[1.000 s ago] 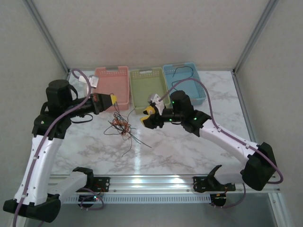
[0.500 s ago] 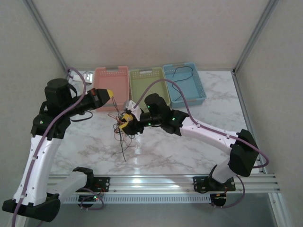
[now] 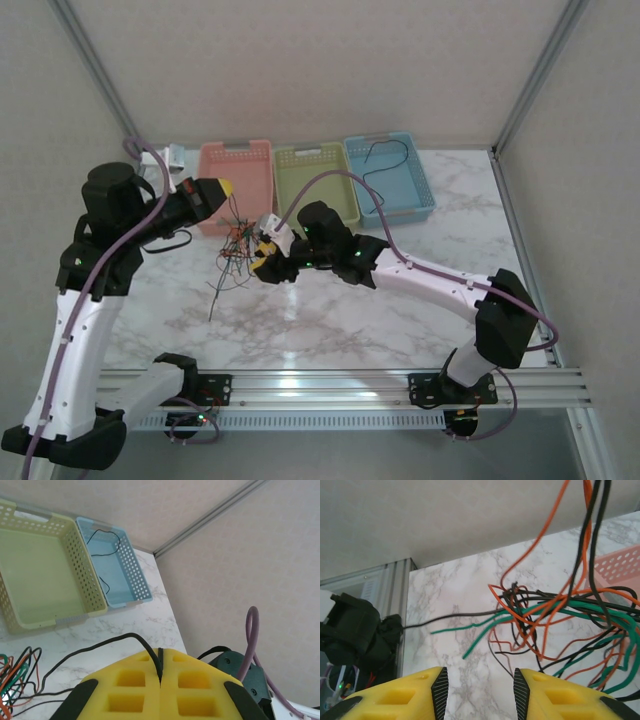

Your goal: Untangle the cables

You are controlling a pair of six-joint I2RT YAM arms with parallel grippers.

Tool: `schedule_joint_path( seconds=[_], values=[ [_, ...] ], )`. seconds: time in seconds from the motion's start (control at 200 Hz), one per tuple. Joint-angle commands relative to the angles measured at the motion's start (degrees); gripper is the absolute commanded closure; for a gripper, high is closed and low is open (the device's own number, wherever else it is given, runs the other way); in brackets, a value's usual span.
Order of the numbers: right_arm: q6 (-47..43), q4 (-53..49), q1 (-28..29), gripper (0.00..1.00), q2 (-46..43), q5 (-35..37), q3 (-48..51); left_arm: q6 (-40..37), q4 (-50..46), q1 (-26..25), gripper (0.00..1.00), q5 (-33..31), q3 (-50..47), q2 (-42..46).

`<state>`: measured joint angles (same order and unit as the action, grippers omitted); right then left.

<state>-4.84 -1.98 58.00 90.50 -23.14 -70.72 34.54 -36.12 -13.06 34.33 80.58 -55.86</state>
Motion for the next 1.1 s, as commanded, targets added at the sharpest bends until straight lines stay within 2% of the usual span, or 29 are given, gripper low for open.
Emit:
schedule_joint_path(
  seconds=[0.0, 0.14, 0.2, 0.25, 0.35, 0.385, 0.451, 0.536, 0.691, 0.756, 0.831, 1.001, 1.096],
  values=[
    [-5.75, -6.94, 0.23, 0.55, -1.18, 1.34, -2.84, -0.49, -0.10, -0.61, 1.00, -0.05, 1.78, 0.19],
    [-7.89, -8.57, 0.23, 0.53, -1.23, 2.70, -1.19, -0.36, 0.26, -0.56, 1.00, 0.24, 1.98, 0.35],
    [-8.01, -8.13, 0.26, 0.57, -1.46, 3.08, -0.61, -0.36, 0.20, -0.56, 1.00, 0.26, 2.04, 0.36],
    [-8.05, -8.13, 0.27, 0.64, -1.47, 3.50, -0.48, -0.36, 0.04, -0.56, 1.00, 0.37, 2.04, 0.36],
    [-8.33, -9.05, 0.25, 0.93, -1.05, 4.85, -0.97, -0.36, -0.28, -0.56, 1.00, 0.48, 1.95, 0.40],
    [-8.65, -9.49, 0.23, 0.97, -0.94, 5.48, -1.09, -0.42, -0.42, -0.56, 1.00, 0.48, 1.95, 0.57],
    [-9.49, -10.42, 0.21, 0.97, -0.94, 5.82, -0.85, -0.51, -0.62, -0.56, 1.00, 0.40, 2.02, 0.66],
    [-10.39, -11.58, 0.23, 0.85, -1.24, 5.69, -0.61, -0.70, -0.79, -0.57, 1.00, 0.40, 2.19, 0.92],
    [-11.89, -13.29, 0.16, 0.71, -1.21, 6.56, -0.23, -0.97, -1.09, -0.56, 1.00, 0.48, 2.66, 0.60],
    [-12.35, -13.40, 0.13, 0.69, -0.86, 7.55, 0.05, -0.97, -1.08, -0.57, 1.00, 0.57, 2.74, 0.50],
    [-12.47, -13.66, 0.03, 0.71, -0.26, 7.96, -0.07, -1.06, -1.11, -0.56, 1.00, 0.65, 2.83, 0.53],
    [-12.39, -13.37, 0.04, 0.88, 0.30, 8.49, -0.37, -1.28, -1.53, -0.56, 1.00, 0.68, 3.08, 0.58],
    [-11.81, -13.34, 0.02, 0.93, -0.03, 7.22, -0.69, -1.49, -1.67, -0.56, 1.00, 0.31, 3.10, 0.72]
  ],
)
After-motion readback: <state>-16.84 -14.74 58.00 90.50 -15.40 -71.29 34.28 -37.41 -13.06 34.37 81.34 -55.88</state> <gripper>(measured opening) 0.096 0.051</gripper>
